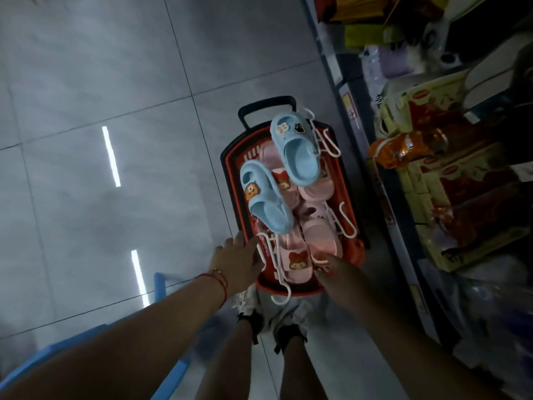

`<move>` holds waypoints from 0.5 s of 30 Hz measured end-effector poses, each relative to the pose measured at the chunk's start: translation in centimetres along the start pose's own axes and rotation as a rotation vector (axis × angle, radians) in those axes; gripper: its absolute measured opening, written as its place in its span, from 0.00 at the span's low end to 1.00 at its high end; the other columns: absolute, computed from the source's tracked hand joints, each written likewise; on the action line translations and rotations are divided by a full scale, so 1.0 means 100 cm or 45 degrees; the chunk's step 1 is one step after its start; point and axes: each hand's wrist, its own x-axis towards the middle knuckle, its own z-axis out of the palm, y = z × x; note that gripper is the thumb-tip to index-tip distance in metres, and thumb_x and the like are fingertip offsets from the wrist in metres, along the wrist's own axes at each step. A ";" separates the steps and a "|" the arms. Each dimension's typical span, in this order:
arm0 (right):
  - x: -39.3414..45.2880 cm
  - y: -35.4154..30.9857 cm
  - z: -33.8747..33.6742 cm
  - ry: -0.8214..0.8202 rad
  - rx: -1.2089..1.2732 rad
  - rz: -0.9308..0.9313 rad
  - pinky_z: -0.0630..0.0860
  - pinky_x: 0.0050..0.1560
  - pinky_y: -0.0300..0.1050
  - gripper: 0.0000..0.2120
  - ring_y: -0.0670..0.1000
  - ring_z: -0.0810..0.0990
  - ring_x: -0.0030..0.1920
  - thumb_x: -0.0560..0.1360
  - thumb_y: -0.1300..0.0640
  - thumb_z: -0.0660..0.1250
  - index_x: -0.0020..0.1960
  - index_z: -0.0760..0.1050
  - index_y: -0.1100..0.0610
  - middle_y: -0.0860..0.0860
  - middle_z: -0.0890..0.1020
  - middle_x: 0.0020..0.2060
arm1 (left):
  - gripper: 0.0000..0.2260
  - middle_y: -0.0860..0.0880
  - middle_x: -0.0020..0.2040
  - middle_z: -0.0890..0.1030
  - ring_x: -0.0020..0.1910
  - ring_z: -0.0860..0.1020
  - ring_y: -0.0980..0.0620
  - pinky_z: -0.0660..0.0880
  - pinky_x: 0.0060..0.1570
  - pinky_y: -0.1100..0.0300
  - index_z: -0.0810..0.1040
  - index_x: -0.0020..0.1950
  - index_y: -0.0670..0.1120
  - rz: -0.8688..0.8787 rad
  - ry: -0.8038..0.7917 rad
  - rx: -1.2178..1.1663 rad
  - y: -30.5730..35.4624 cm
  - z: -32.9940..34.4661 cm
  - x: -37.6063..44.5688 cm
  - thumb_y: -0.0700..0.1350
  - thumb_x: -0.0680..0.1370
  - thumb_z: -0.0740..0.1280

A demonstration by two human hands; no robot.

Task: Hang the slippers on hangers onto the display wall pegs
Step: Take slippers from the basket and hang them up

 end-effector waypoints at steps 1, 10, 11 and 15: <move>0.012 -0.004 0.000 0.011 0.014 0.007 0.74 0.64 0.48 0.22 0.52 0.77 0.64 0.80 0.52 0.66 0.73 0.71 0.50 0.50 0.78 0.66 | 0.32 0.41 0.80 0.56 0.75 0.63 0.38 0.67 0.70 0.43 0.51 0.82 0.51 -0.018 0.050 -0.022 -0.001 -0.002 0.014 0.60 0.82 0.58; 0.127 -0.089 -0.059 0.431 0.495 -0.321 0.73 0.44 0.32 0.12 0.44 0.79 0.50 0.80 0.57 0.66 0.63 0.75 0.52 0.46 0.79 0.52 | 0.40 0.42 0.79 0.58 0.69 0.71 0.39 0.75 0.63 0.45 0.45 0.82 0.53 -0.038 0.492 -0.119 -0.018 -0.034 0.130 0.58 0.79 0.67; 0.143 -0.101 -0.068 0.502 0.597 -0.269 0.74 0.45 0.36 0.14 0.48 0.80 0.51 0.78 0.55 0.67 0.64 0.75 0.54 0.49 0.80 0.53 | 0.41 0.43 0.80 0.57 0.69 0.71 0.39 0.76 0.63 0.46 0.44 0.82 0.54 -0.032 0.496 -0.135 -0.019 -0.034 0.137 0.57 0.79 0.67; 0.183 -0.130 -0.092 0.472 1.084 0.160 0.74 0.30 0.40 0.19 0.53 0.81 0.37 0.77 0.40 0.66 0.48 0.78 0.57 0.54 0.82 0.41 | 0.44 0.41 0.81 0.55 0.60 0.78 0.40 0.81 0.53 0.47 0.38 0.81 0.59 0.005 0.482 -0.297 -0.023 -0.020 0.158 0.46 0.78 0.68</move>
